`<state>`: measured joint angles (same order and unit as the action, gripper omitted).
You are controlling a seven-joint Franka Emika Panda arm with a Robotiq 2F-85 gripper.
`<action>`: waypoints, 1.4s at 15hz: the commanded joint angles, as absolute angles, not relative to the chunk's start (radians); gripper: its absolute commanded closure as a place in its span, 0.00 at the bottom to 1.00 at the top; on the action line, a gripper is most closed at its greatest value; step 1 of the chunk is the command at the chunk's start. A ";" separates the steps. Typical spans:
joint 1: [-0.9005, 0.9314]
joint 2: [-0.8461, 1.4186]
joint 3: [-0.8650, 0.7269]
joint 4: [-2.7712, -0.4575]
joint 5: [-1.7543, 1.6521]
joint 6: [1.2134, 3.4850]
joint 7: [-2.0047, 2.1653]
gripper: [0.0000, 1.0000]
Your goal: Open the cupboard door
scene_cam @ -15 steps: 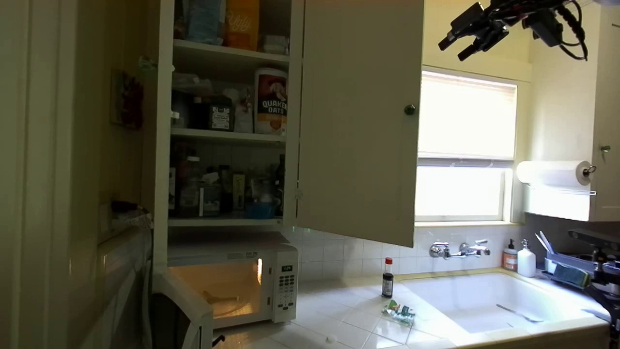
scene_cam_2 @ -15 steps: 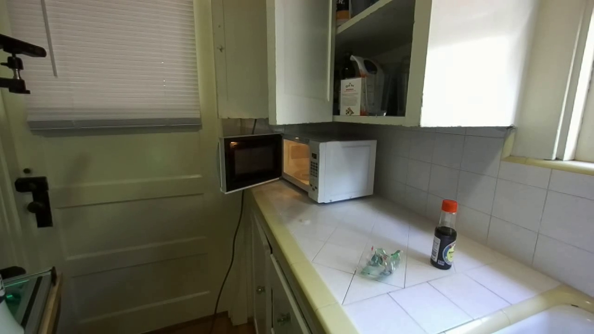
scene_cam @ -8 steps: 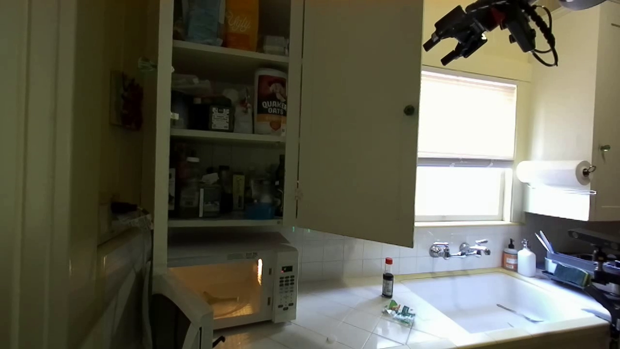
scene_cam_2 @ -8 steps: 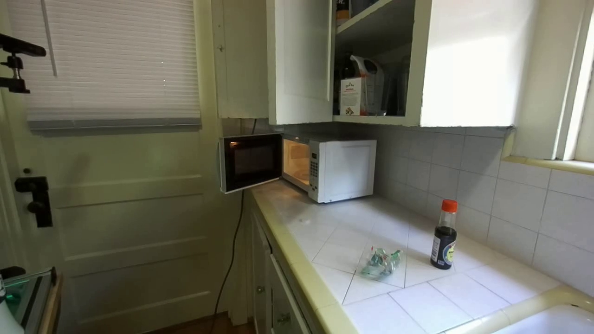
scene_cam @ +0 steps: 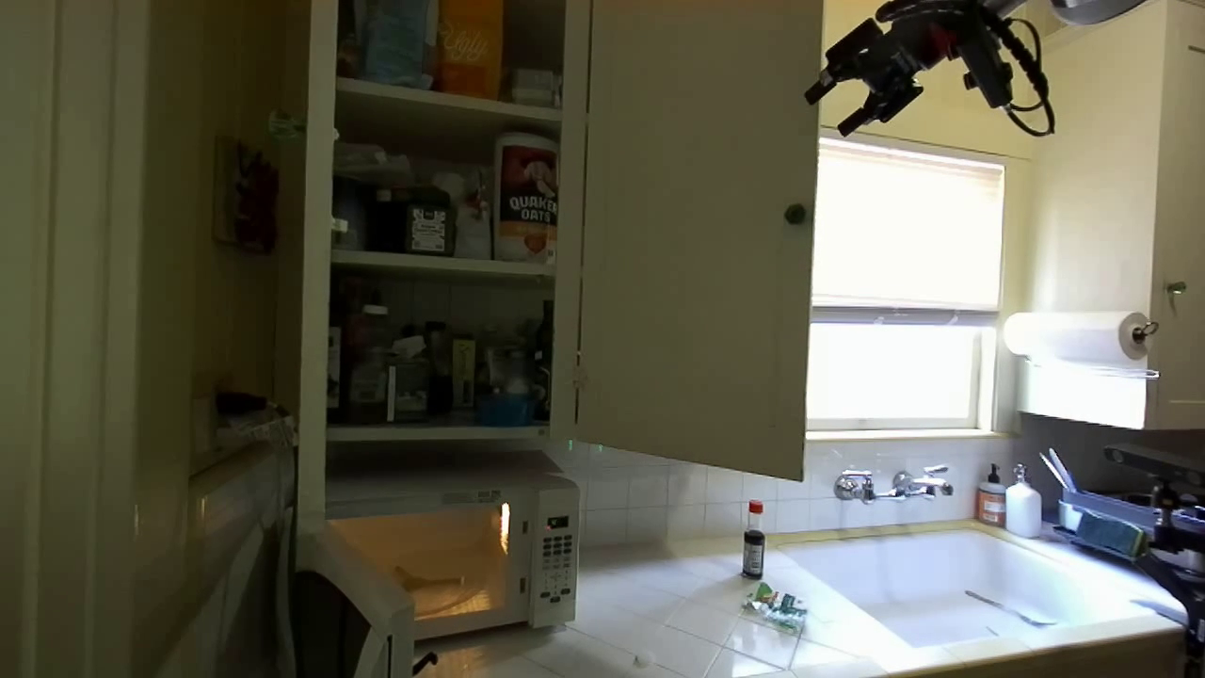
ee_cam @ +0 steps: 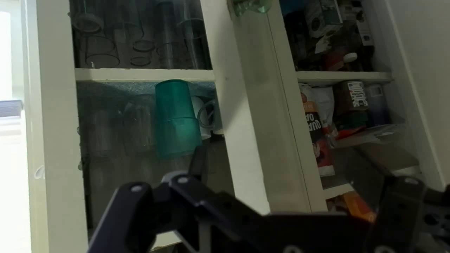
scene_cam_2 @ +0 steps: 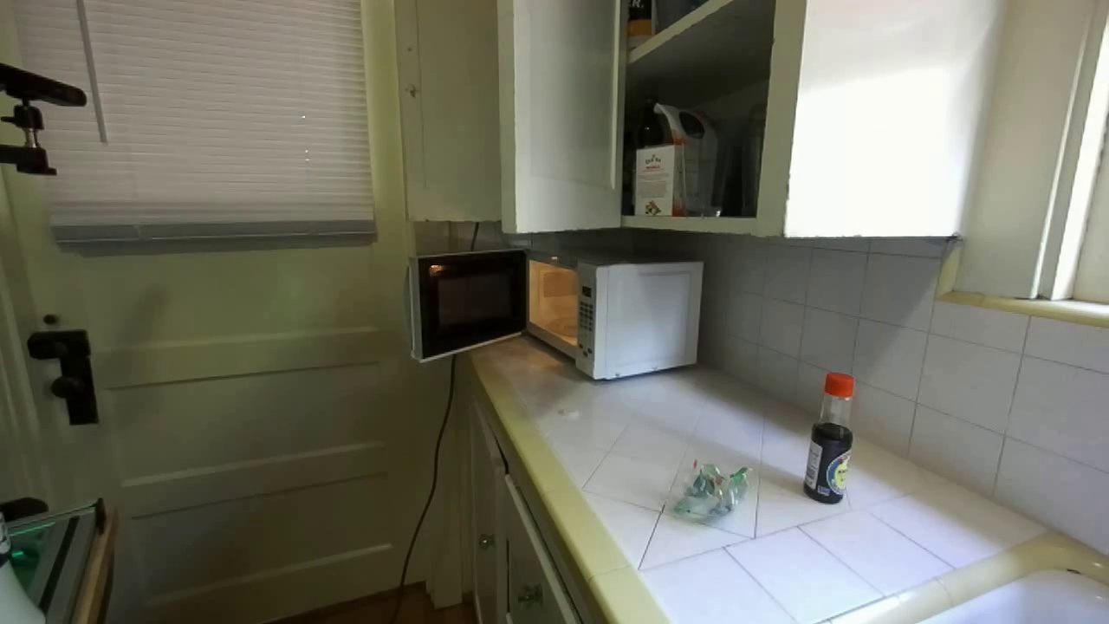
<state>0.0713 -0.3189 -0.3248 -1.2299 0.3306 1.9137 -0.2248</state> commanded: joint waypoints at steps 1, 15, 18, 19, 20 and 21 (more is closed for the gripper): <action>0.066 -0.223 -0.367 -1.105 0.438 1.849 -0.285 0.00; 0.078 -0.185 -0.358 -0.999 0.755 1.466 -0.439 0.00; 0.113 -0.188 -0.366 -0.991 0.858 1.393 -0.485 0.00; 0.123 -0.181 -0.374 -0.979 0.889 1.360 -0.508 0.00; 0.113 -0.178 -0.360 -0.965 0.848 1.371 -0.497 0.00; 0.091 -0.187 -0.331 -0.955 0.753 1.444 -0.482 0.00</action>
